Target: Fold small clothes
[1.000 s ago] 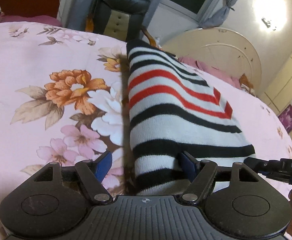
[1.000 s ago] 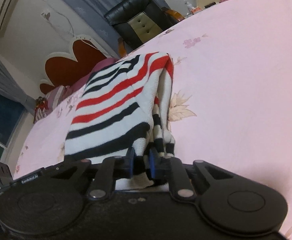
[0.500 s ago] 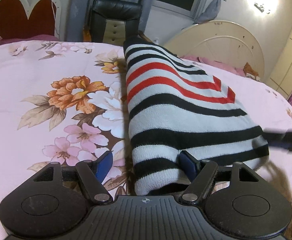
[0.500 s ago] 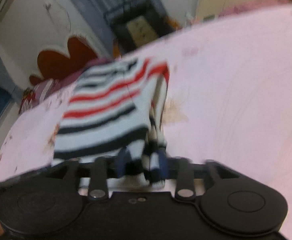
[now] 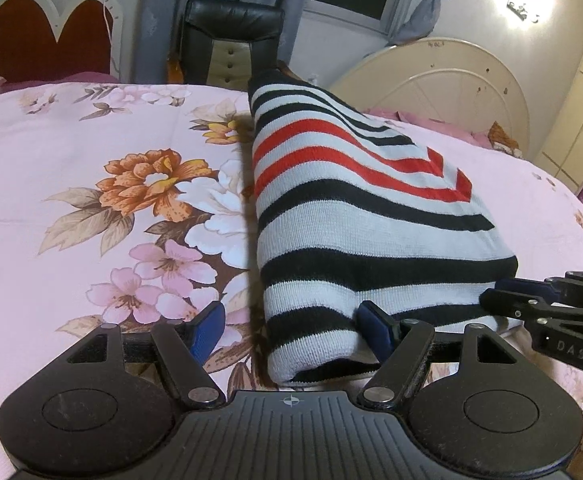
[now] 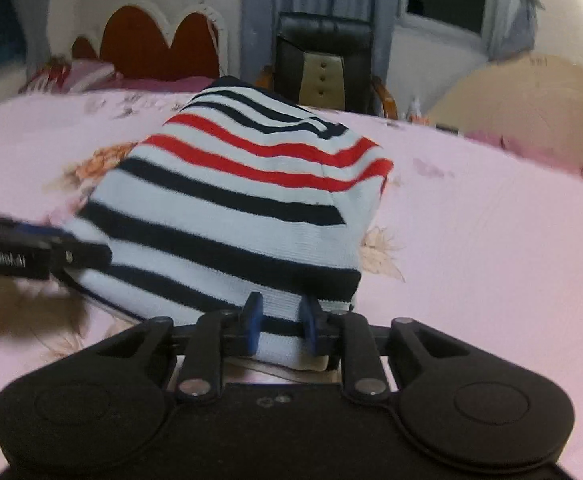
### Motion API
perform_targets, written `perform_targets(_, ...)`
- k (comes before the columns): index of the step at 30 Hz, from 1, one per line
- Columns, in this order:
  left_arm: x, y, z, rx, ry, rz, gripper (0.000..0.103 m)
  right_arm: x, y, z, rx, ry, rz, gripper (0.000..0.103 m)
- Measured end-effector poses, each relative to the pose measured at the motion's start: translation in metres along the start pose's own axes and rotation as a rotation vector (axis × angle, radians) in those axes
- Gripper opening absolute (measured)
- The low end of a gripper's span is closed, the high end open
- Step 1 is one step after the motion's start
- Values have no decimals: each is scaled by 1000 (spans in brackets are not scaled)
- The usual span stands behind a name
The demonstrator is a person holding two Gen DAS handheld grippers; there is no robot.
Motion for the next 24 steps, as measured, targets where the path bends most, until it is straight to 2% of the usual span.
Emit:
perform_targets(2,0,0,1,-3,2,-3,73,0,-2,0,-7,0,9,21)
perform_targets(7,-1,2,-1,-10,-5,-17,74,1,7,-2,37,-16,-30,22)
perform_targets(8,-2,3,0,-15,-6,-25,82,1,7,-3,31,-19,-33,22)
perform_targets(9,-2,3,-1,-16,-16,-48,99,1,5,-4,26,-23,-36,23)
perform_targets(10,-1,3,0,-12,-31,-80,103,1,4,-5,27,-28,-41,24)
perform_targets(13,-11,1,-3,-12,-29,-69,103,-5,7,-11,62,-40,-86,38)
perform_targets(15,-18,4,-6,24,-15,-79,103,-19,16,-15,137,7,-112,64)
perform_targets(16,-20,6,-8,41,-18,-78,103,-25,23,-16,175,34,-121,69)
perform_targets(19,-23,11,-17,86,-10,-97,103,-24,47,-18,303,17,-186,68)
perform_targets(24,-27,19,-33,126,8,-98,103,-13,83,-18,452,3,-216,68)
Point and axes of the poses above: each gripper's, at about its wrist camera, not at the fingertips, and x roughly the way its jaws point, y to its right, z to its underside, the point moved 1 cm from there along x, roughly the way its jaws point, and after that the axes turned 6 degrees about z, right-handed, at the moved point
